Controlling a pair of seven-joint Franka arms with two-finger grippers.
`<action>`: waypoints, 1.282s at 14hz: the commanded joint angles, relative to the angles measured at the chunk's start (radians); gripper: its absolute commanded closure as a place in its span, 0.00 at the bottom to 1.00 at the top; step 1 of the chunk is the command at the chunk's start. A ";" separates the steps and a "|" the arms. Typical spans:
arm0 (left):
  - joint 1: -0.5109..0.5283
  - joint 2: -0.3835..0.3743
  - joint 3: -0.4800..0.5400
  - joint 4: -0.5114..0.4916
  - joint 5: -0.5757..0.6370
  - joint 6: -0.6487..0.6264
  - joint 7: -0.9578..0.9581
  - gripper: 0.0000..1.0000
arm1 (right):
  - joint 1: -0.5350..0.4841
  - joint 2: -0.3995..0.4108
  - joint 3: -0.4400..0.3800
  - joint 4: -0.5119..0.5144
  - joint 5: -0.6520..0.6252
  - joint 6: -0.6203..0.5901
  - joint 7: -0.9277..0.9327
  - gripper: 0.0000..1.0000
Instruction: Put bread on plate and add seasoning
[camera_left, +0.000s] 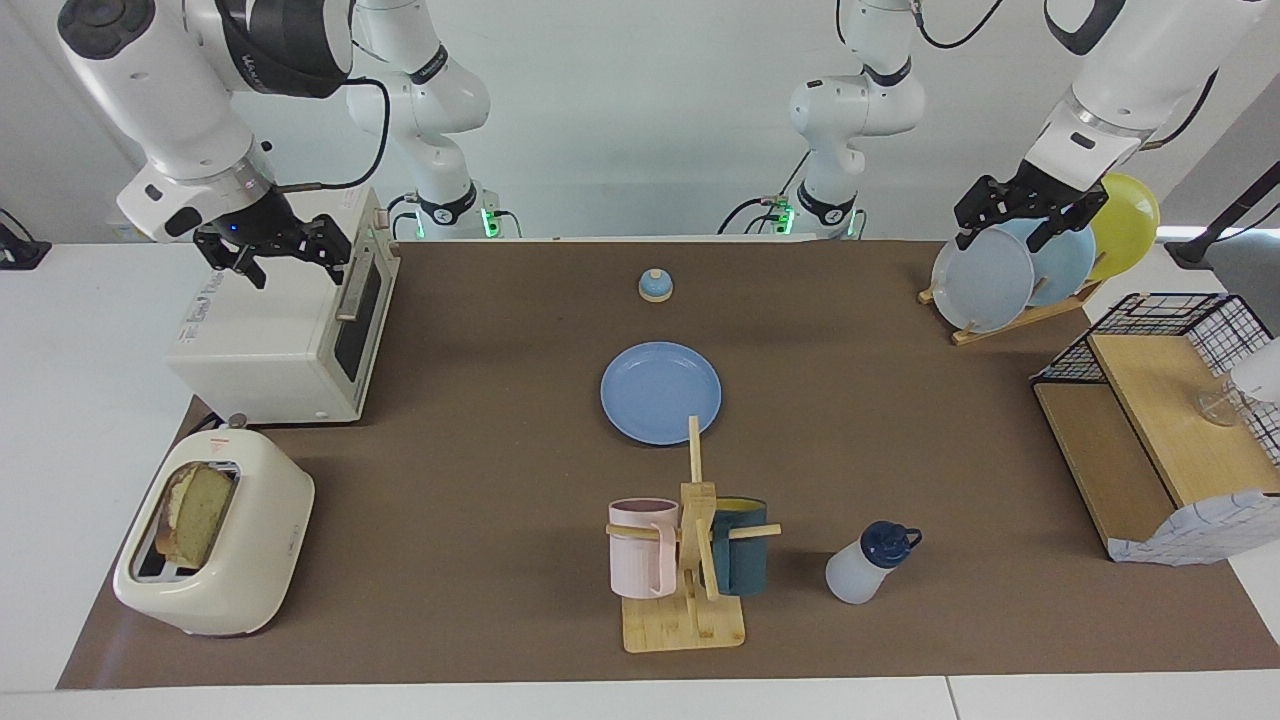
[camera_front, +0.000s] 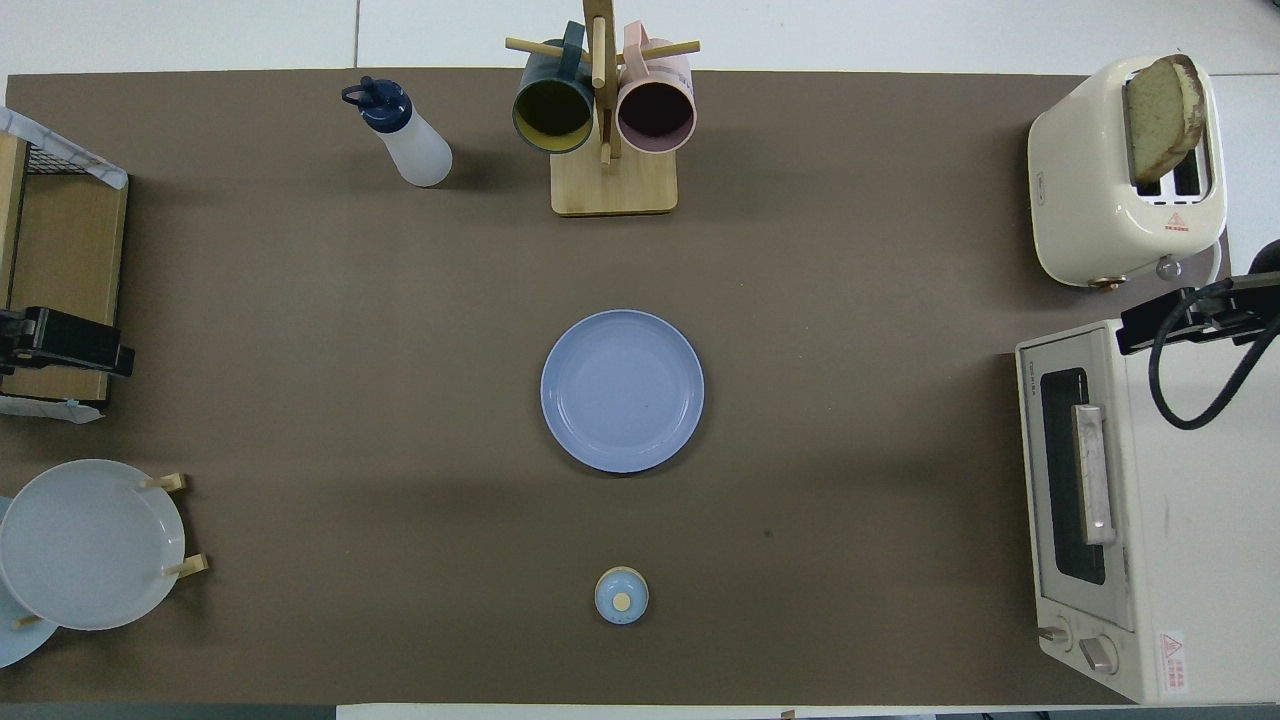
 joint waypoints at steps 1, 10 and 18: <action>0.012 -0.010 -0.002 -0.006 -0.007 -0.007 0.000 0.00 | -0.004 -0.005 -0.002 0.003 0.012 -0.005 0.012 0.00; -0.006 -0.039 -0.014 -0.065 -0.001 0.046 0.001 0.00 | -0.021 -0.022 -0.003 -0.084 0.008 0.336 0.005 0.00; -0.216 -0.168 -0.034 -0.530 0.008 0.821 -0.184 0.00 | -0.085 0.100 -0.003 -0.148 0.011 0.847 -0.141 0.00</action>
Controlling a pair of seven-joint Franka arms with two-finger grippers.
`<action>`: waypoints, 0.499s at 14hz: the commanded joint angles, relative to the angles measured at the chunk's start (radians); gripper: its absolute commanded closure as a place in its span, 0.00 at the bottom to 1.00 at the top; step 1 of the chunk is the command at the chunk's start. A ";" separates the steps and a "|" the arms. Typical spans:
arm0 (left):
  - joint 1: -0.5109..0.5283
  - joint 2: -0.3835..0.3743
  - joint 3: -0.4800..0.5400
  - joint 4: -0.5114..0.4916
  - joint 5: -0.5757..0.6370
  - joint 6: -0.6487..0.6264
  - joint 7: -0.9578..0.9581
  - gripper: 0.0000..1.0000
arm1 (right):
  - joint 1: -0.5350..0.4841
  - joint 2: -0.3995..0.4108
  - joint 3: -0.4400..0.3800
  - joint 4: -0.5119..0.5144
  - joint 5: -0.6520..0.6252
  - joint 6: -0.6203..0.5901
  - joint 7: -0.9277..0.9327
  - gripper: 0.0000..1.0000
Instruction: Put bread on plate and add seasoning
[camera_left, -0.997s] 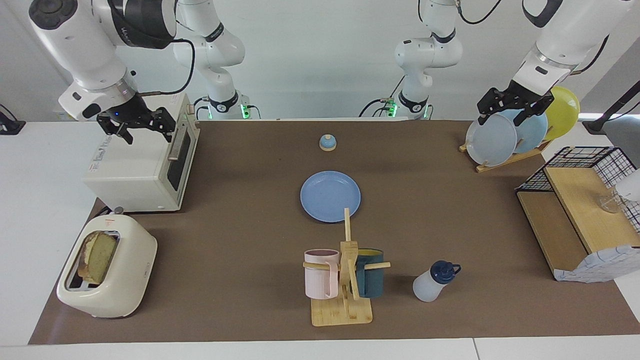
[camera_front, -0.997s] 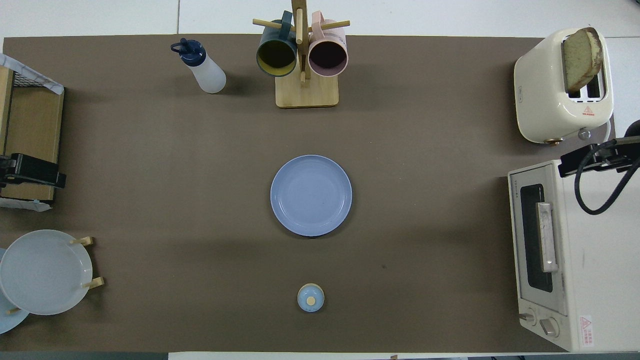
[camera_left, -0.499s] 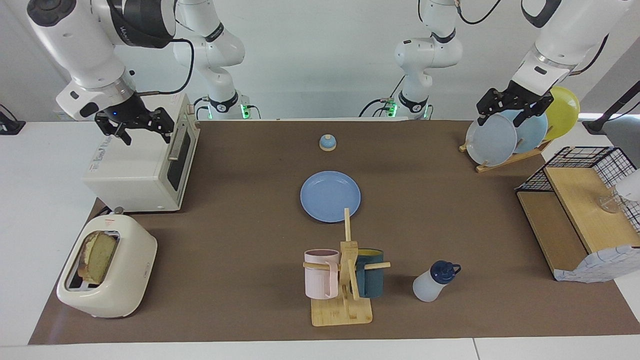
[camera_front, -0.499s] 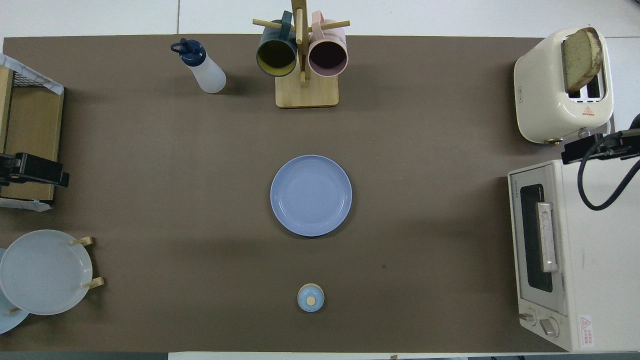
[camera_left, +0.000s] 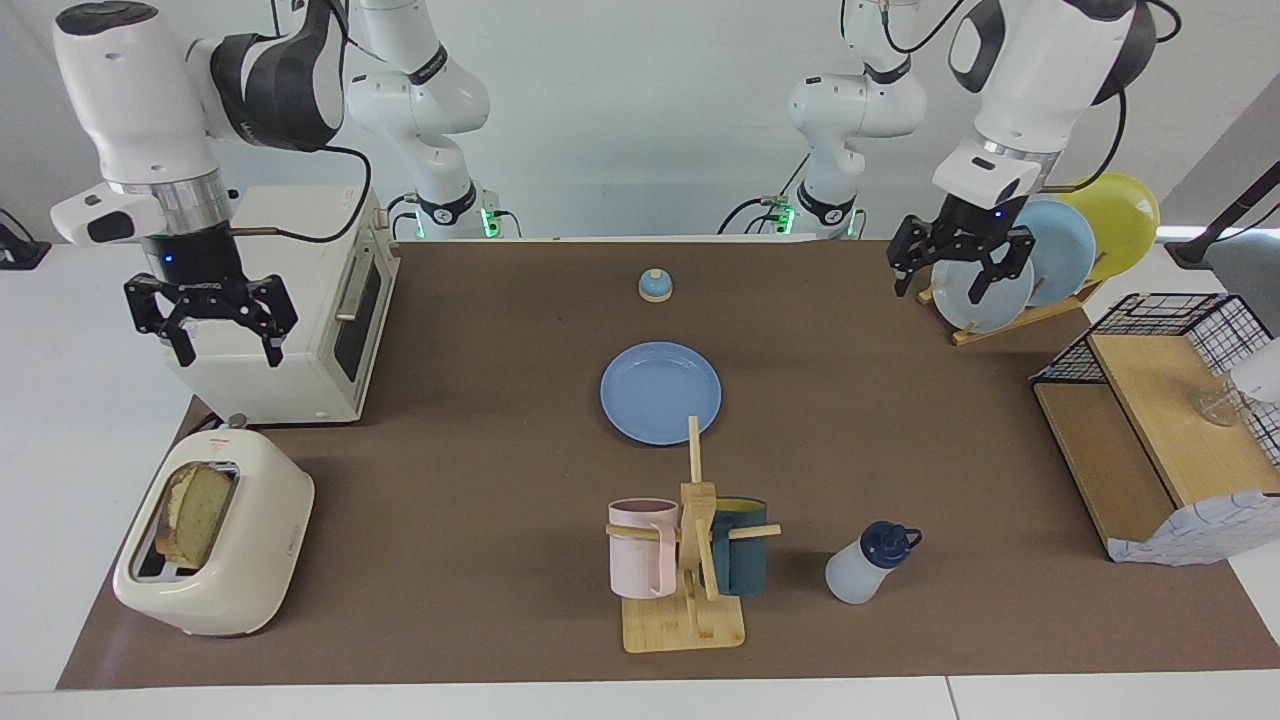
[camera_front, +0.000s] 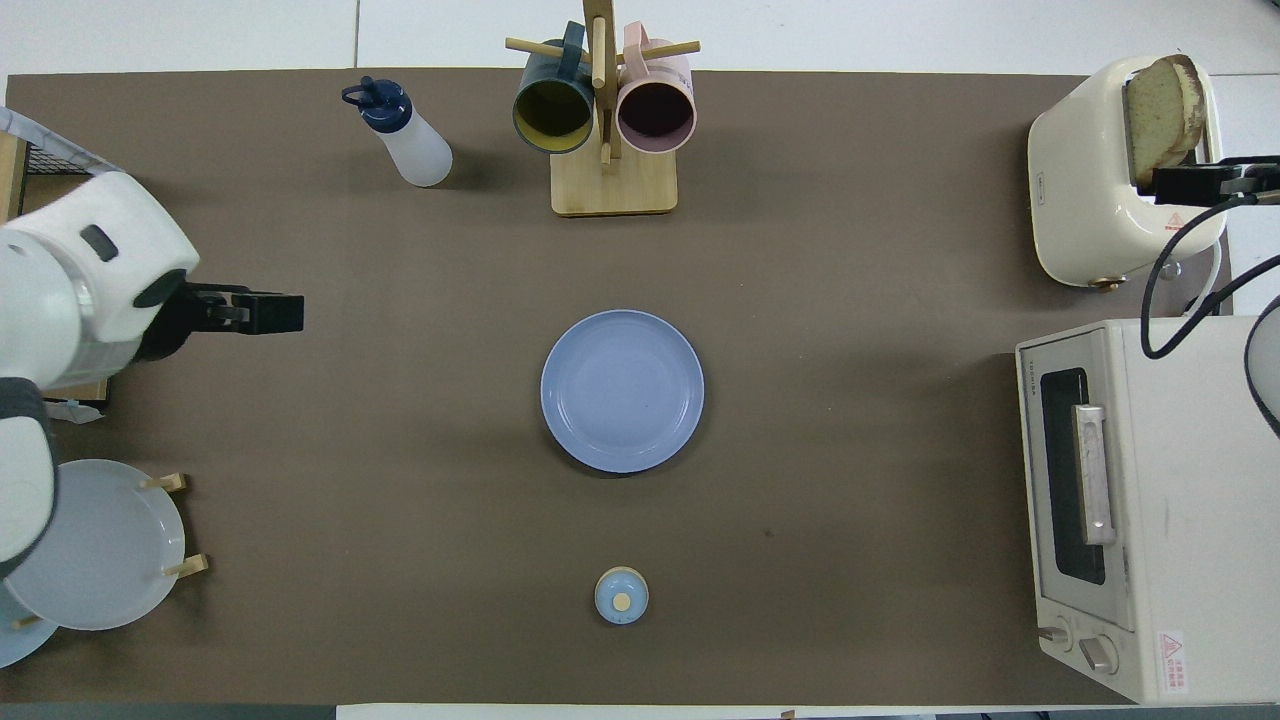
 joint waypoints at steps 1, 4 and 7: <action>-0.057 -0.047 -0.001 -0.166 0.027 0.260 -0.105 0.00 | -0.025 0.104 0.004 0.006 0.014 0.187 -0.062 0.00; -0.069 0.026 -0.009 -0.206 0.132 0.455 -0.179 0.00 | -0.035 0.181 0.005 0.016 0.087 0.297 -0.056 0.00; -0.095 0.145 -0.009 -0.209 0.296 0.607 -0.390 0.00 | -0.052 0.245 0.005 0.061 0.094 0.300 -0.092 0.00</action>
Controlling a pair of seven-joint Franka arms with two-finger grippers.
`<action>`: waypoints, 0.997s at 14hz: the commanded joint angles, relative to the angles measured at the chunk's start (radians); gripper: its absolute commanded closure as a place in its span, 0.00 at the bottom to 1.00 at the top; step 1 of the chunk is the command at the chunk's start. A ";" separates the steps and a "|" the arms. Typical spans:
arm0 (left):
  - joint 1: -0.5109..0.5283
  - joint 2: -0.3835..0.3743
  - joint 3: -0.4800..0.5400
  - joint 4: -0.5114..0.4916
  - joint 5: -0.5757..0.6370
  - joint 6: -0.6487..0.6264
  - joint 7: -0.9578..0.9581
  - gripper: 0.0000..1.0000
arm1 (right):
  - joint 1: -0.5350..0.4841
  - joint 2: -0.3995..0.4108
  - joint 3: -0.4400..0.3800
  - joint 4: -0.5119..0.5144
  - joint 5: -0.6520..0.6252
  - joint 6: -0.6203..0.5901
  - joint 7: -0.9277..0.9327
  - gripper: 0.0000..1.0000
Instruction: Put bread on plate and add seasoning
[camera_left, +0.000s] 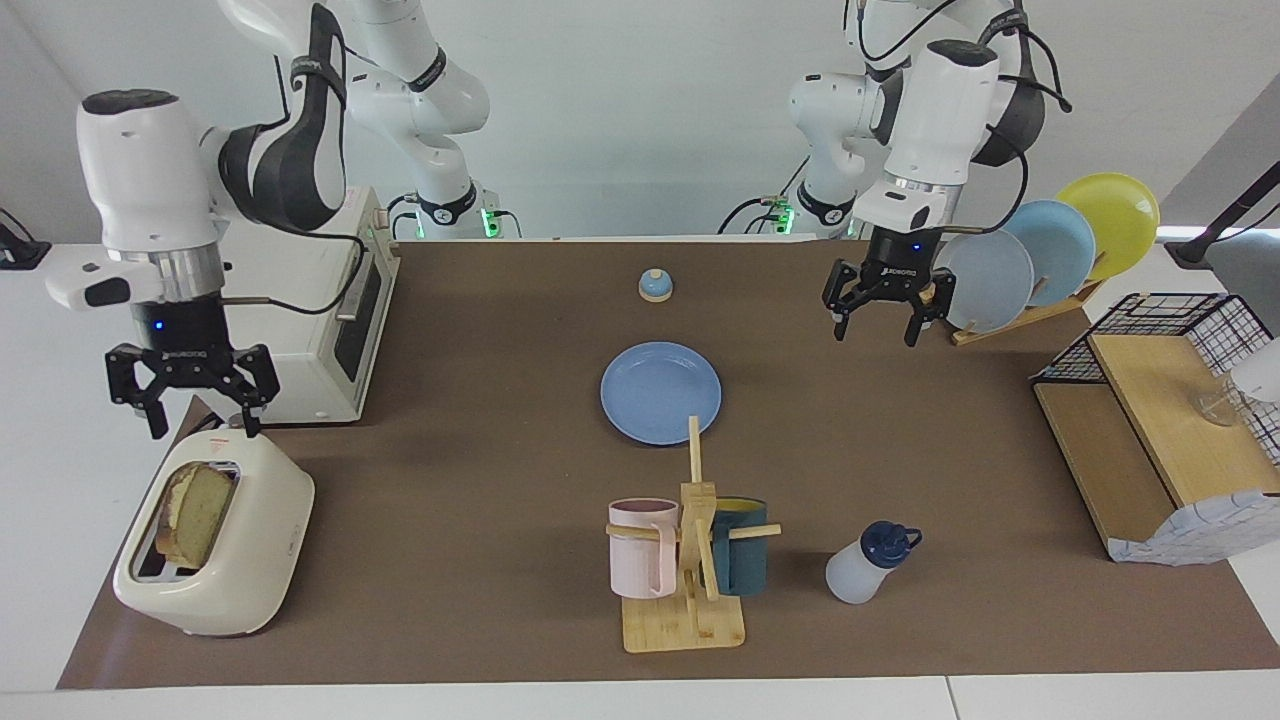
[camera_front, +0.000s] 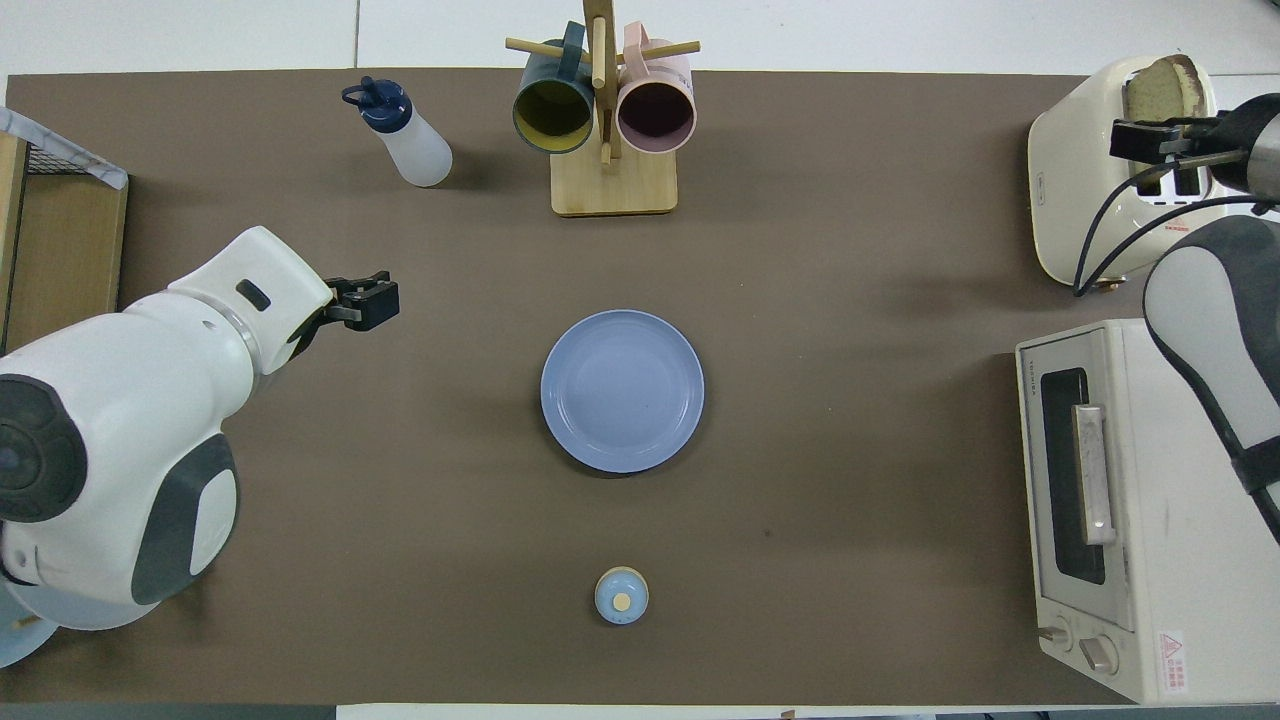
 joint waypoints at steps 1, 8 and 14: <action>-0.031 0.128 0.009 0.004 0.167 0.156 -0.215 0.00 | -0.024 0.059 0.006 0.070 0.030 0.003 -0.083 0.00; -0.029 0.439 0.020 0.190 0.286 0.276 -0.429 0.00 | -0.025 0.065 0.006 0.072 0.073 0.018 -0.107 0.86; -0.029 0.565 0.063 0.345 0.315 0.275 -0.429 0.00 | -0.070 0.124 0.015 0.347 0.076 -0.386 -0.216 1.00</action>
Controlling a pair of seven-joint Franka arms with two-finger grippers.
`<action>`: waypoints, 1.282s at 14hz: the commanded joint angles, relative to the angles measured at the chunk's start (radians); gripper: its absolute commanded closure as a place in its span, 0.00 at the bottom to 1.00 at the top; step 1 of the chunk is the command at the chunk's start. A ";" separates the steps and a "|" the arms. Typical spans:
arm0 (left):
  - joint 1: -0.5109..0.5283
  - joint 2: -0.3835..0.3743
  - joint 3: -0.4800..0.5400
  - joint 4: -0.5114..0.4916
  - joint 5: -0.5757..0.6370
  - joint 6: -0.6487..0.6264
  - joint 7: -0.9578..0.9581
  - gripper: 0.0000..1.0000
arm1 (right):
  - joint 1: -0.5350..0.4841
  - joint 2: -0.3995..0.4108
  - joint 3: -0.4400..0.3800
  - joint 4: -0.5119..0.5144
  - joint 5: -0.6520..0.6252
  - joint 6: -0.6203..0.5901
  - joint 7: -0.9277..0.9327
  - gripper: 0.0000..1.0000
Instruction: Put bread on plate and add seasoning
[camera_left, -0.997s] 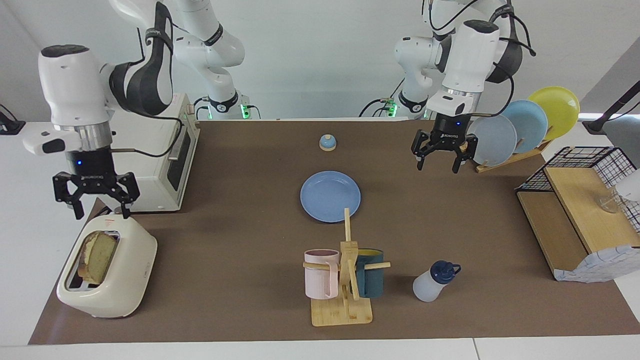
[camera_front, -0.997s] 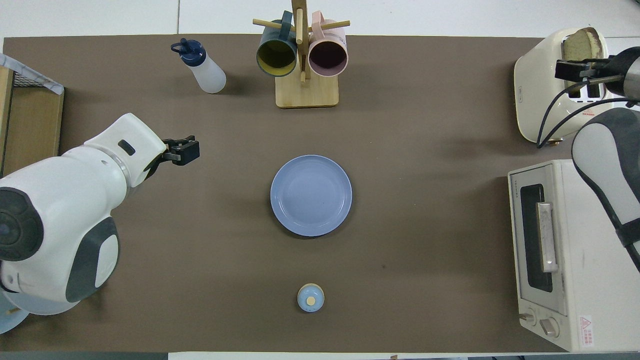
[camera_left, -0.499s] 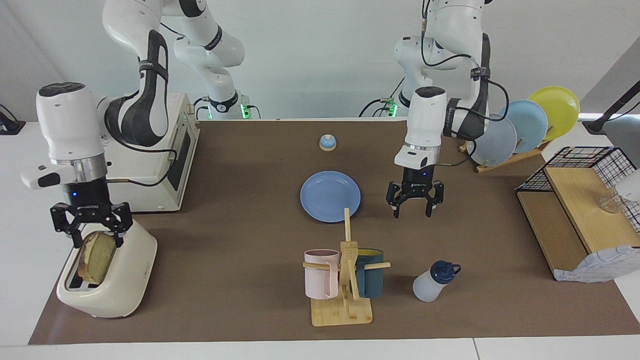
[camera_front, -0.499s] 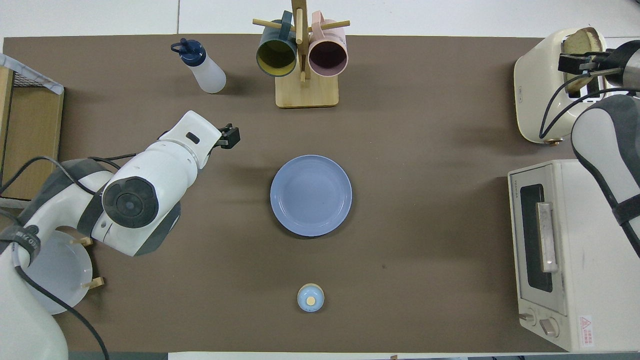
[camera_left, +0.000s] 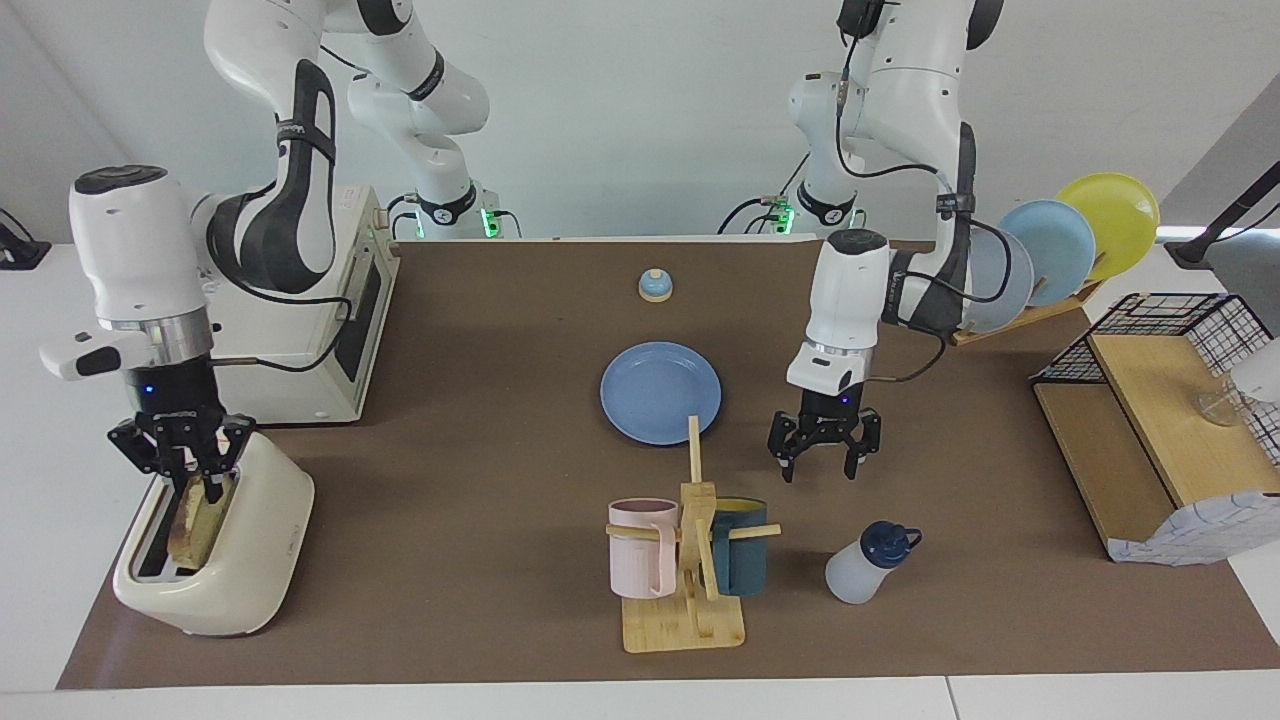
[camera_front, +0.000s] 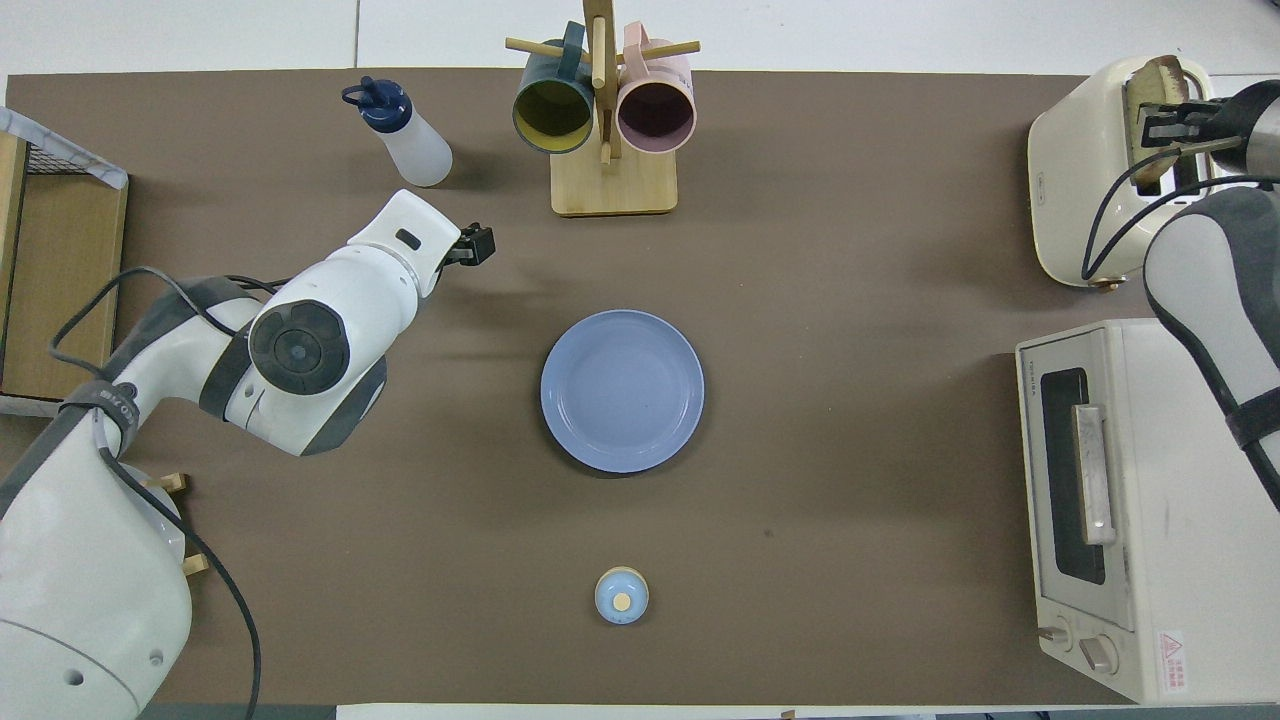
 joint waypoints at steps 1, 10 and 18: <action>-0.010 0.059 0.020 0.084 0.033 0.008 -0.032 0.00 | -0.024 0.074 0.017 0.232 0.028 -0.260 -0.049 1.00; -0.007 0.156 0.054 0.228 0.056 0.018 -0.037 0.00 | 0.206 0.105 0.029 0.506 -0.102 -0.674 -0.043 1.00; -0.004 0.193 0.060 0.277 0.053 0.036 -0.042 0.00 | 0.508 -0.085 0.045 0.132 -0.131 -0.532 0.205 1.00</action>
